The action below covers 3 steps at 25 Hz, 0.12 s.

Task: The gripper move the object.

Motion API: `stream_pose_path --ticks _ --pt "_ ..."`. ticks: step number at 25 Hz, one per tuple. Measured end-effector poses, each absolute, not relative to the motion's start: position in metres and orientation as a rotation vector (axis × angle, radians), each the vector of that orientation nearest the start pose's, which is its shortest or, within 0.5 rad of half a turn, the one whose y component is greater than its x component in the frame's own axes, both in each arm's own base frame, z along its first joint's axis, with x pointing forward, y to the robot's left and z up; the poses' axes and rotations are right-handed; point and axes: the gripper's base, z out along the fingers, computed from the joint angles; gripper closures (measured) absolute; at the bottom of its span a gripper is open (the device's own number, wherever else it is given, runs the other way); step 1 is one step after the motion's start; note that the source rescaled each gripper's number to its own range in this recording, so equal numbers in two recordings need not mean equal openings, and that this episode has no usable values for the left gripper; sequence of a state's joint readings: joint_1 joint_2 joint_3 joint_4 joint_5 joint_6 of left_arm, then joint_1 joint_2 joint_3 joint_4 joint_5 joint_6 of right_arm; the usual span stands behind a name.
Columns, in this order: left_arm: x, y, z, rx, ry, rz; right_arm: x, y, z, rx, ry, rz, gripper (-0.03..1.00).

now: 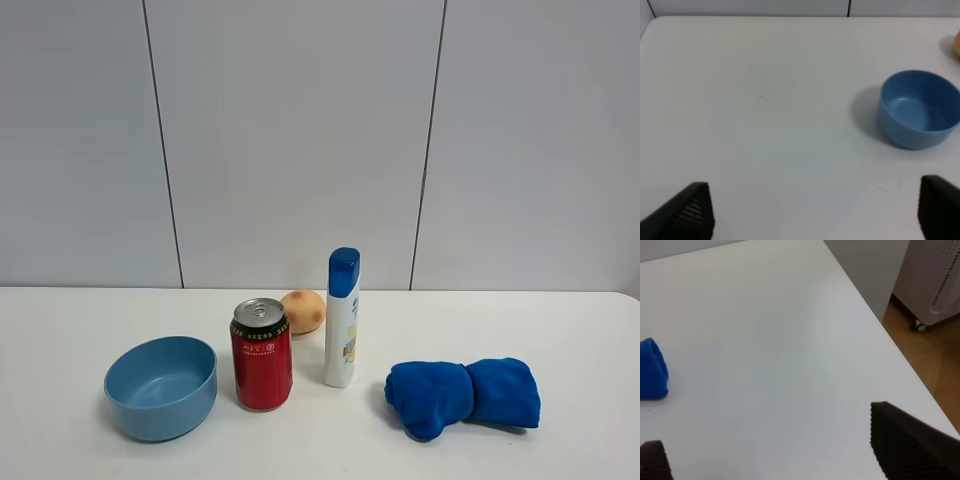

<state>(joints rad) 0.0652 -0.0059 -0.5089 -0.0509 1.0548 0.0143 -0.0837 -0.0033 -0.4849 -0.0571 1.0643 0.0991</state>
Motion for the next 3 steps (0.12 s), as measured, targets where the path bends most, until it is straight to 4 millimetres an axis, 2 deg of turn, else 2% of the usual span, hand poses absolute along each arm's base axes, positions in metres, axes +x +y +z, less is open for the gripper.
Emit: stream_pose_path --ticks 3 --pt "-0.0064 -0.0045 0.2802 -0.049 2.022 -0.010 -0.0043 -0.0042 0.2729 0.190 2.050 -0.059 0.09"
